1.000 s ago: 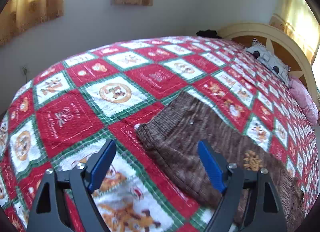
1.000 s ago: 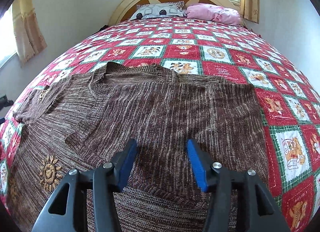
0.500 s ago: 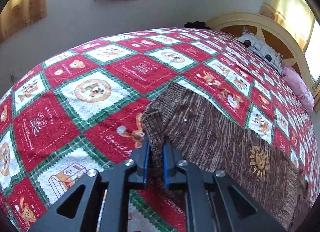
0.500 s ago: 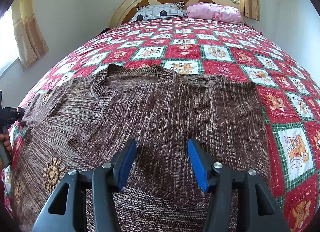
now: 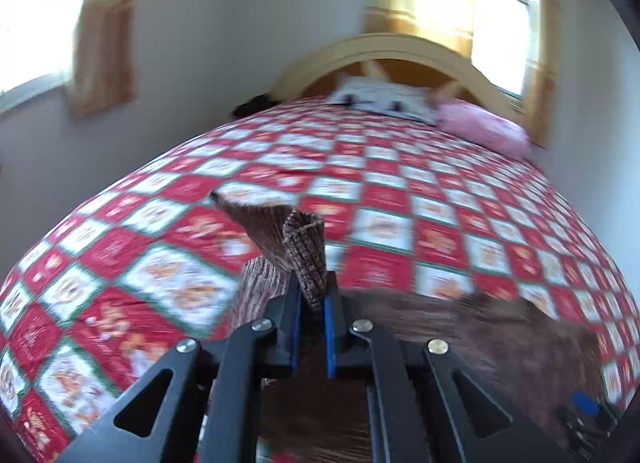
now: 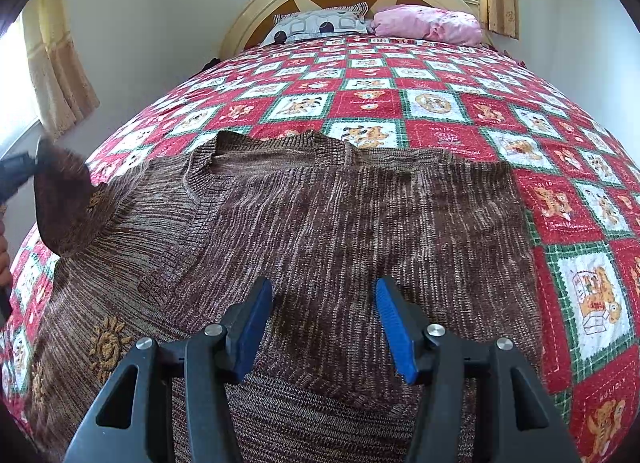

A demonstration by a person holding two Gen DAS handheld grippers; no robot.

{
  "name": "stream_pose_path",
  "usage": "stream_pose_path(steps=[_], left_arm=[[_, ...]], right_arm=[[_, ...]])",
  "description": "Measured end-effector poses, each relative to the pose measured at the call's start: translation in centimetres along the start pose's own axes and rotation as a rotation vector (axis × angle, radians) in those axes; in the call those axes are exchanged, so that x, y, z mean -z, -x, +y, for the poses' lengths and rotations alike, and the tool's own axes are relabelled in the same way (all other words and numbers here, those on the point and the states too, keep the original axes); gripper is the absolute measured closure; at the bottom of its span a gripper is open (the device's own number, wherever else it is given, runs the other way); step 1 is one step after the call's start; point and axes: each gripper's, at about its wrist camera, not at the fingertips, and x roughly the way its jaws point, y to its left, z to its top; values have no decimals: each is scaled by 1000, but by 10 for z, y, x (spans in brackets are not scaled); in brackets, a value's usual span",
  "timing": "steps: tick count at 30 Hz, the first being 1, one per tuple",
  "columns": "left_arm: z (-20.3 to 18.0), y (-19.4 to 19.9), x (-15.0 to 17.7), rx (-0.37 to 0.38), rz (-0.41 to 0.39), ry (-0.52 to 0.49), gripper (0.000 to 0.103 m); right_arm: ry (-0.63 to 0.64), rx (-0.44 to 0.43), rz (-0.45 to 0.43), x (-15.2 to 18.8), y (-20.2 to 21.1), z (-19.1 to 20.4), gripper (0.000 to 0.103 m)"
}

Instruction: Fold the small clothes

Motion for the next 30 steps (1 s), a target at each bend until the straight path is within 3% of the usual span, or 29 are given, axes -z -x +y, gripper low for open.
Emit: stream_pose_path(steps=[3,7,11,16,19,20,22,24,26,28,30], left_arm=[[-62,10,28,98,5,-118,93],[-118,3,74,132,76,-239,93],[-126,-9,83,150,165,-217,93],[-104,-15,82,193,219,-111,91],[-100,-24,97,236,300,-62,82],[-97,-23,99,255,297,-44,81],[-93,-19,100,306,285,-10,69],[-86,-13,103,366,276,24,49],[-78,-4,104,415,250,69,39],[-70,2,104,397,217,105,32],[-64,-1,104,377,228,144,29]], right_arm=[[-5,-5,-1,0,0,0,48],[-9,-10,-3,0,1,-1,47],[-15,-18,-5,1,1,-3,47],[-12,-14,-3,0,1,-3,47],[-14,-16,-4,1,1,-3,47],[-15,-17,-4,1,1,-2,47],[-21,-27,-5,-1,3,-3,47],[-65,-104,-15,-6,8,-8,47],[-130,-173,-18,-13,11,-12,47],[-189,-237,-16,-23,10,-10,47],[-167,-289,-16,-33,8,6,47]])
